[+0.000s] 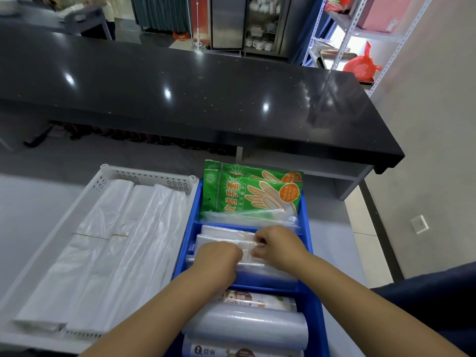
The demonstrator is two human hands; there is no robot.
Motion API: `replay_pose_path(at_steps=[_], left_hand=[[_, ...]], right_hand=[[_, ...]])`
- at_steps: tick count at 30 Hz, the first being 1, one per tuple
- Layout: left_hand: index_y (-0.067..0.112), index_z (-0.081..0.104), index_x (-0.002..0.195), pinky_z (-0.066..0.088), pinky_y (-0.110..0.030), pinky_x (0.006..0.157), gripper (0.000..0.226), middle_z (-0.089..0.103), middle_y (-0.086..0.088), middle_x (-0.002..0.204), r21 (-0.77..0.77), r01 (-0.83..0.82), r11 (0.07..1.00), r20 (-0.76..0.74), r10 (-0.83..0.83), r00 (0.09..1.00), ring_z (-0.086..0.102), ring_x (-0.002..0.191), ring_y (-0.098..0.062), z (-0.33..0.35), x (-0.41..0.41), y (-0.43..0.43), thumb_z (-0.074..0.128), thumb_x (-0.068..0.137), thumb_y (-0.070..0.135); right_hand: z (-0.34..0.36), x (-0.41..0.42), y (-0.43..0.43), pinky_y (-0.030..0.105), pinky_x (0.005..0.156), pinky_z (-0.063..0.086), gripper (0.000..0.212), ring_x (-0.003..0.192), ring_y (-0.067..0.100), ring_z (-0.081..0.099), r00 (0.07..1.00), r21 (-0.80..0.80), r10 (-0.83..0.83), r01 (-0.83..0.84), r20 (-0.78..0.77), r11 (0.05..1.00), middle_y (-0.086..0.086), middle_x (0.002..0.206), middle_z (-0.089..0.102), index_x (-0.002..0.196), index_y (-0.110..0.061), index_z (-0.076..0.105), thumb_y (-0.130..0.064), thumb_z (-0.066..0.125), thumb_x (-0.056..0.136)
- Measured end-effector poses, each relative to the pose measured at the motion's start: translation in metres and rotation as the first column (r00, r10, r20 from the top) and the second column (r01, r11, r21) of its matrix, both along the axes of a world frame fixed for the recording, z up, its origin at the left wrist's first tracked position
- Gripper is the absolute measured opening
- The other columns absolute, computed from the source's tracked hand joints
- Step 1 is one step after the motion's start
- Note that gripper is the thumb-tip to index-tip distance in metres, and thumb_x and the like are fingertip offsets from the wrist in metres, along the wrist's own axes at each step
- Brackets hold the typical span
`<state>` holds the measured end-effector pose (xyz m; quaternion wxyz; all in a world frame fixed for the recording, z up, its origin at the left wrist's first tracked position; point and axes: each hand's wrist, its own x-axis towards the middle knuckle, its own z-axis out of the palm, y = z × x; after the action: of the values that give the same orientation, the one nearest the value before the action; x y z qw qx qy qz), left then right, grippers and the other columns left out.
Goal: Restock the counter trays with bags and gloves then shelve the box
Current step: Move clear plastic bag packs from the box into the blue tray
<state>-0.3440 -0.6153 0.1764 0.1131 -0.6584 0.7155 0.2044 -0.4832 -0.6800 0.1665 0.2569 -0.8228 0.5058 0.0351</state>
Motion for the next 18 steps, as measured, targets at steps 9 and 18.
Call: replay_pose_path(at_steps=[9, 18], left_hand=[[0.018, 0.062, 0.096, 0.039, -0.030, 0.069, 0.012, 0.065, -0.004, 0.098, -0.032, 0.005, 0.999, -0.074, -0.007, 0.997, 0.056, 0.087, -0.022, 0.000, 0.003, 0.003, 0.056, 0.085, 0.021], [0.016, 0.065, 0.107, 0.051, -0.037, 0.086, 0.050, 0.065, -0.003, 0.112, -0.398, 0.150, 0.905, 0.075, -0.130, 0.989, 0.060, 0.104, -0.024, -0.006, 0.036, -0.005, 0.077, 0.061, 0.029]], right_hand=[[0.013, -0.024, 0.025, 0.030, 0.085, 0.041, 0.041, 0.096, 0.014, 0.050, 0.965, -0.250, 0.260, -0.261, -0.038, 0.932, -0.006, 0.103, 0.064, 0.105, -0.024, 0.064, -0.054, 0.053, 0.080], [0.002, -0.029, 0.027, 0.033, 0.090, 0.036, 0.031, 0.098, 0.020, 0.049, 0.972, -0.325, 0.168, -0.214, -0.162, 0.921, -0.002, 0.106, 0.062, 0.102, -0.020, 0.058, -0.042, 0.059, 0.080]])
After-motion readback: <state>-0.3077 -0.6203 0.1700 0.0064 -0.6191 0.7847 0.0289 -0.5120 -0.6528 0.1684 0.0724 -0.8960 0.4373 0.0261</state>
